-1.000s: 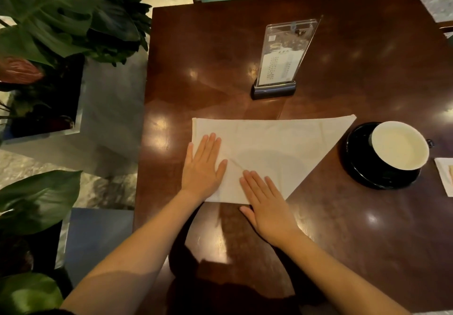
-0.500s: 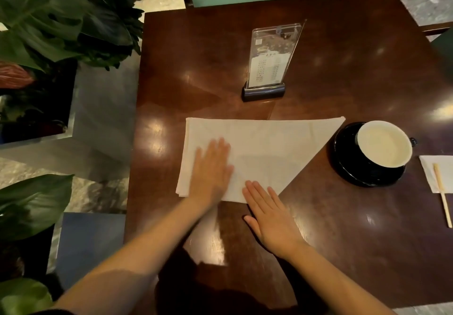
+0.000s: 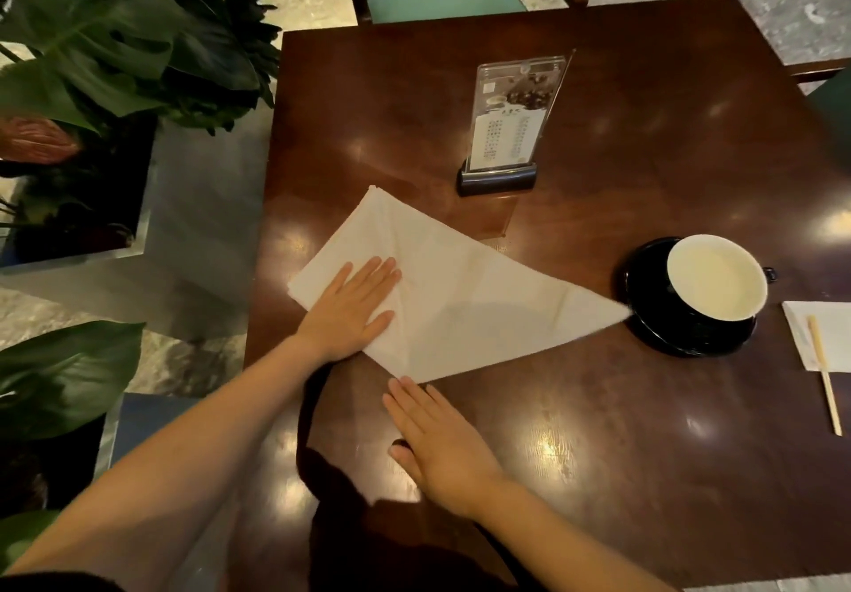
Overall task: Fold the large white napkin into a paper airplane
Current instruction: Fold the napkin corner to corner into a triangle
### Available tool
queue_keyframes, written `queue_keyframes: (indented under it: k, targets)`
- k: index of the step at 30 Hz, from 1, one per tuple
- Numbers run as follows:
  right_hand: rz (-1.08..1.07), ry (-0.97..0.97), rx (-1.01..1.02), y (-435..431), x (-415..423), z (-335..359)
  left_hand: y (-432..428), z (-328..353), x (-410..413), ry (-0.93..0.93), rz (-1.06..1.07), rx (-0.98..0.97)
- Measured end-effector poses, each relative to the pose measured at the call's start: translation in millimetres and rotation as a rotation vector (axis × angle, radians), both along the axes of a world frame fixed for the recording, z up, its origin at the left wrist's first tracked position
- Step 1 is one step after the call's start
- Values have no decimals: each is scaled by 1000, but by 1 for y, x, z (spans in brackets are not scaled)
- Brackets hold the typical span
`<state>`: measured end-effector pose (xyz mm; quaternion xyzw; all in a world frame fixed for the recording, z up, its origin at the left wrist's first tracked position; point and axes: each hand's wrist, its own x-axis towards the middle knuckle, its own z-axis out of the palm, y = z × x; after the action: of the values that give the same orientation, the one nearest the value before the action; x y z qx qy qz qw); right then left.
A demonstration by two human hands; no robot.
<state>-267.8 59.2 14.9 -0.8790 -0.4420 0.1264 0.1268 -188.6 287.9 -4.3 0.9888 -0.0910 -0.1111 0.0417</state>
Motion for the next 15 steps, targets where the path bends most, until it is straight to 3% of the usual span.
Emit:
queue_keyframes:
  k: [4,7,11,15]
  targets:
    - [-128,-12,137,-15,30,9,23,12,4,75,-83,43]
    - [-264,-128,60,-28,55,2,6,21,-11,-53,59,-30]
    - [-207,-163,-12,-30,58,-5,-48,25,-71,-359,207,-237]
    - [-96,-287,-81,-23,51,-5,-68,20,-106,-319,212,-222]
